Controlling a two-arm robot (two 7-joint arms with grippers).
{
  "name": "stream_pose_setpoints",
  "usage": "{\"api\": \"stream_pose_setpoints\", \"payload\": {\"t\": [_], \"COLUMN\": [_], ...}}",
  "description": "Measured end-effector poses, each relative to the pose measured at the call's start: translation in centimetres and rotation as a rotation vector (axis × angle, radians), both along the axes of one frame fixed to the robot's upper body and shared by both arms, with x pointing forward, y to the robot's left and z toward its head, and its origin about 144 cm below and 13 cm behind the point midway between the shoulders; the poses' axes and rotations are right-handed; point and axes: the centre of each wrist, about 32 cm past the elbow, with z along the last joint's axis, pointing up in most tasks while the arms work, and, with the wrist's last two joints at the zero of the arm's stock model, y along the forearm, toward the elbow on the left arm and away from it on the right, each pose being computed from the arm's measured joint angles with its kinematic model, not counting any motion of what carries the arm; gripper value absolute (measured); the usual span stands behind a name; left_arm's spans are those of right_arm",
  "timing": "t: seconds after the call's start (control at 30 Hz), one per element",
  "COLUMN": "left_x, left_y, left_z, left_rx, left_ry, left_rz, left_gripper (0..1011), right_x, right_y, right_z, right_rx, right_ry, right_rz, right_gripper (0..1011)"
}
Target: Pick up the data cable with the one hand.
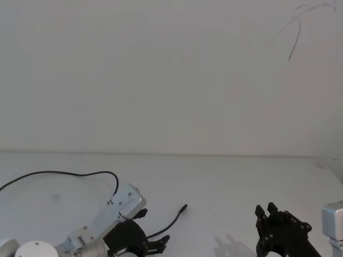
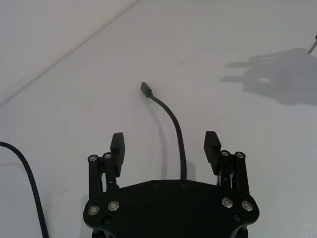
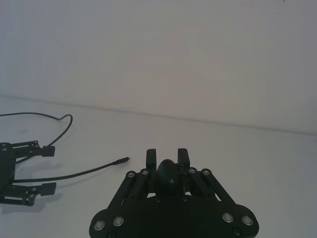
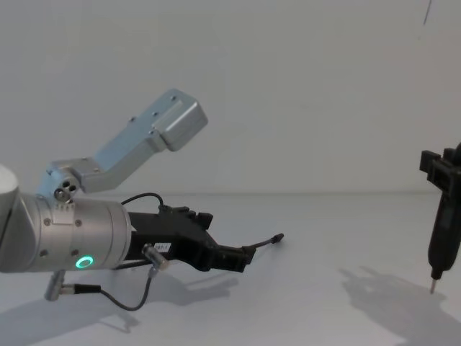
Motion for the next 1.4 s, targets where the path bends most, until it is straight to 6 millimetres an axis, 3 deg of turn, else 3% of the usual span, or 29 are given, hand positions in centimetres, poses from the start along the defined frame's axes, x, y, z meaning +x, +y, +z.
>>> {"api": "stream_pose_setpoints", "payload": {"t": [0.17, 0.37, 0.5, 1.07, 1.4], "left_x": [0.16, 0.28, 0.32, 0.42, 0.24], "left_y": [-0.12, -0.25, -0.29, -0.34, 0.18], "left_z": [-0.06, -0.1, -0.13, -0.13, 0.01], "left_rx": [0.013, 0.022, 0.025, 0.03, -0.009], "left_ry": [0.003, 0.006, 0.007, 0.008, -0.013], "left_rz": [0.012, 0.021, 0.024, 0.031, 0.022], "left_gripper": [896, 727, 570, 70, 31], "right_x": [0.0, 0.0, 0.0, 0.0, 0.0], "right_y": [0.0, 0.0, 0.0, 0.0, 0.0], "right_z": [0.0, 0.0, 0.0, 0.0, 0.0], "right_rx": [0.0, 0.0, 0.0, 0.0, 0.0], "right_ry": [0.0, 0.0, 0.0, 0.0, 0.0], "right_rz": [0.0, 0.0, 0.0, 0.0, 0.0], "right_gripper": [251, 251, 251, 251, 251]}}
